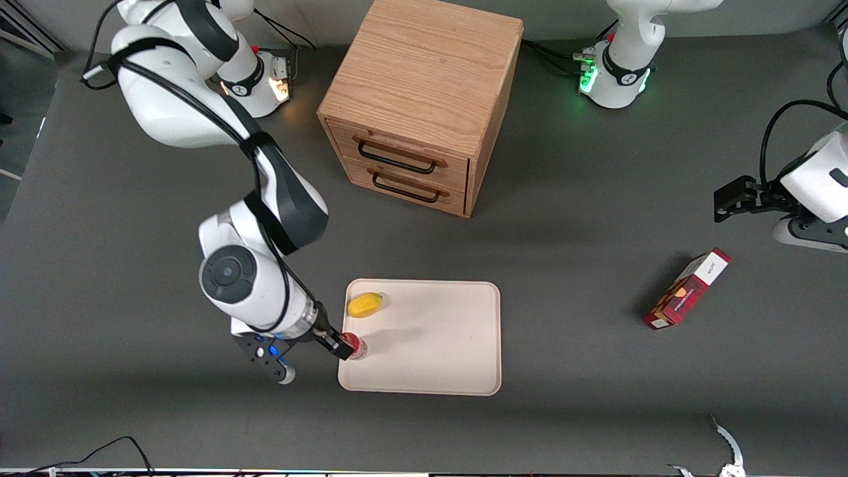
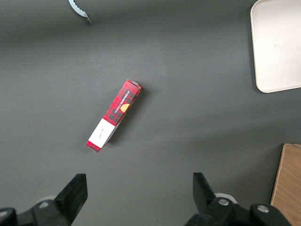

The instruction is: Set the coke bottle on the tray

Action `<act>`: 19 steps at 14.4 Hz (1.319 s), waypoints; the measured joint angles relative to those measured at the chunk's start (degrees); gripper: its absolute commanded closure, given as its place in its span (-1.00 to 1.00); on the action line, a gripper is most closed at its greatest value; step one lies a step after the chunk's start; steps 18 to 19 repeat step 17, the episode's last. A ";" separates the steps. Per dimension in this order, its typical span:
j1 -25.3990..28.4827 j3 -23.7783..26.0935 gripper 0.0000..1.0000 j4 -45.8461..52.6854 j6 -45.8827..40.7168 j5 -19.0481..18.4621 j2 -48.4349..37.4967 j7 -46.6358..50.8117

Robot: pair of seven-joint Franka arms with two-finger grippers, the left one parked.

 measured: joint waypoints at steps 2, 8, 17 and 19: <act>-1.62 2.19 -1.00 0.35 -11.62 -0.02 -7.09 -6.95; -13.41 0.44 -1.00 -15.89 -27.53 6.94 -34.00 -34.84; -15.15 -18.76 -1.00 -51.15 -15.09 14.32 -57.10 -56.07; -15.15 -18.76 -1.00 -51.15 -15.09 14.32 -57.10 -56.07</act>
